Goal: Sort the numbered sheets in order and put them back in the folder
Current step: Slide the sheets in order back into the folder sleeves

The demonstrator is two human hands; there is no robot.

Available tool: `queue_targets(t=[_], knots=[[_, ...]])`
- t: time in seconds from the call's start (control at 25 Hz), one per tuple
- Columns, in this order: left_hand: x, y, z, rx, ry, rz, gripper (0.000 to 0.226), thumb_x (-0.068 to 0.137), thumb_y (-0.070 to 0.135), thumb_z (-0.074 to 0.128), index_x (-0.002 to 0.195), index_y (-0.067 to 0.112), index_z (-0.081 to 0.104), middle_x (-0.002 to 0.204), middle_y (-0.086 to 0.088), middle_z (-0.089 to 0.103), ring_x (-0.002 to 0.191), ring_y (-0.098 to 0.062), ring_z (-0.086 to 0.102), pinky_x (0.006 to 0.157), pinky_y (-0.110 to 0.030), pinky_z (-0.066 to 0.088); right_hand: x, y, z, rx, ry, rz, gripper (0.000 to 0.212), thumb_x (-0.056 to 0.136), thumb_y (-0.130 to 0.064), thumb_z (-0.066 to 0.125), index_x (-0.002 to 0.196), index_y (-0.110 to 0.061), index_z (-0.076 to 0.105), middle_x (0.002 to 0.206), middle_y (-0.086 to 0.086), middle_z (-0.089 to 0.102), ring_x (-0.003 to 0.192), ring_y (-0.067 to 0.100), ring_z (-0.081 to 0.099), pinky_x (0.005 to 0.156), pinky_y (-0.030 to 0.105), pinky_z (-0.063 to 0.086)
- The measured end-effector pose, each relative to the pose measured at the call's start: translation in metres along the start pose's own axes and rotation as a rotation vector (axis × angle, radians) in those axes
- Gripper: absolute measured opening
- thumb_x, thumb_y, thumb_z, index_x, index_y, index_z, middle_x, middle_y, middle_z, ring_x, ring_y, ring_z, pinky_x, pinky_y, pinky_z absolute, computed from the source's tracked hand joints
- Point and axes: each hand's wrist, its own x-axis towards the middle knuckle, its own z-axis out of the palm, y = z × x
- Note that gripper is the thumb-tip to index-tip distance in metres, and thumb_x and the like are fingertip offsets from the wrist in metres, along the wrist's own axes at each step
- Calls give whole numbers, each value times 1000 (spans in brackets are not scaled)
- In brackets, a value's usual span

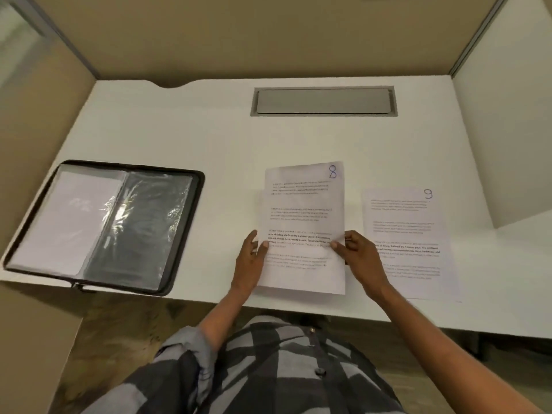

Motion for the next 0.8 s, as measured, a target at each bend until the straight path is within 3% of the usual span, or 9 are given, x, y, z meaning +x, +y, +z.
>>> queue_targets(t=[0.12,0.24,0.6,0.8], knots=[[-1,9,-30,-117,-46,-5,30,101,29,63,130,27,61,128,11,69,114,-13,68,93,-24,56,-2,-9,14,24,-58,-13,19,94,-23,72,111,-14,67,109,-5,77,96,14,75,82,35,61],[0,12,-56,-212,-1,-10,20,99,24,67,118,25,67,116,8,75,105,-13,73,88,-26,59,2,-16,35,49,-106,-12,24,94,-23,73,116,-15,67,111,-3,77,99,16,75,80,31,61],[51,1,-185,-350,-44,9,28,96,10,68,124,13,66,109,4,78,101,-17,75,82,-27,61,47,-58,155,52,-179,-22,26,95,-25,71,121,-19,69,111,3,78,105,23,74,91,42,58],[107,-11,-282,-273,-109,38,23,97,13,68,119,16,67,113,-2,77,100,-20,75,81,-31,62,71,-77,252,87,-115,25,31,95,-19,71,125,-14,67,112,7,77,105,25,74,81,31,61]])
